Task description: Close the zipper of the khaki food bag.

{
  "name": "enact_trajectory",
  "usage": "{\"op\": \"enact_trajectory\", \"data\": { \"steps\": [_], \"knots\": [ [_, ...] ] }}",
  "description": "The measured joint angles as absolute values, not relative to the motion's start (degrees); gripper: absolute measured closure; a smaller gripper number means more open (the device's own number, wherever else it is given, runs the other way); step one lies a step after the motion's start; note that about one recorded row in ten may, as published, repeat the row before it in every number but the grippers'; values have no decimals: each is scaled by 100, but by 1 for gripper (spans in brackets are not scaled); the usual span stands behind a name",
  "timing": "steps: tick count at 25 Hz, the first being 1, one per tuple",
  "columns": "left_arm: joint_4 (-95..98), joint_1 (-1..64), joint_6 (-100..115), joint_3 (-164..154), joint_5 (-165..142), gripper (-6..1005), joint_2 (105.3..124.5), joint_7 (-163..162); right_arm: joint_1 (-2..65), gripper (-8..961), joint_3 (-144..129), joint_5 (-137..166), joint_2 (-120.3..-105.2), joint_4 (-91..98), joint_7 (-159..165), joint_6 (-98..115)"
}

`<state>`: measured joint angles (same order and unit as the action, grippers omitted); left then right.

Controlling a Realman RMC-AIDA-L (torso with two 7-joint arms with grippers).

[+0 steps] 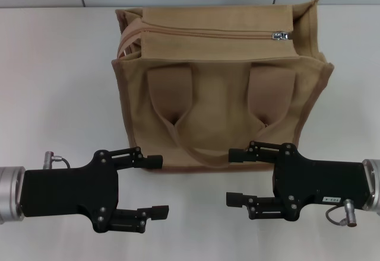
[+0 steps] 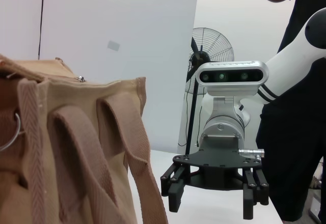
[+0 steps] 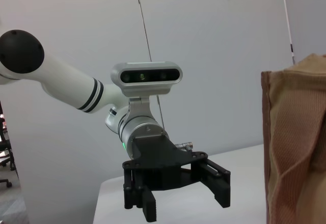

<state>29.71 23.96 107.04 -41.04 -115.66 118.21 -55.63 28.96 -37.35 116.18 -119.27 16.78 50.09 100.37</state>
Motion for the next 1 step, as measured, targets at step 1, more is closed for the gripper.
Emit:
{"op": "enact_trajectory", "data": {
  "steps": [1],
  "knots": [
    [2970,2403,10705,-4104,-11566,181,11821,-5563,2900,202,-3735,11617,-11927,1678,5009,10036]
  ]
}}
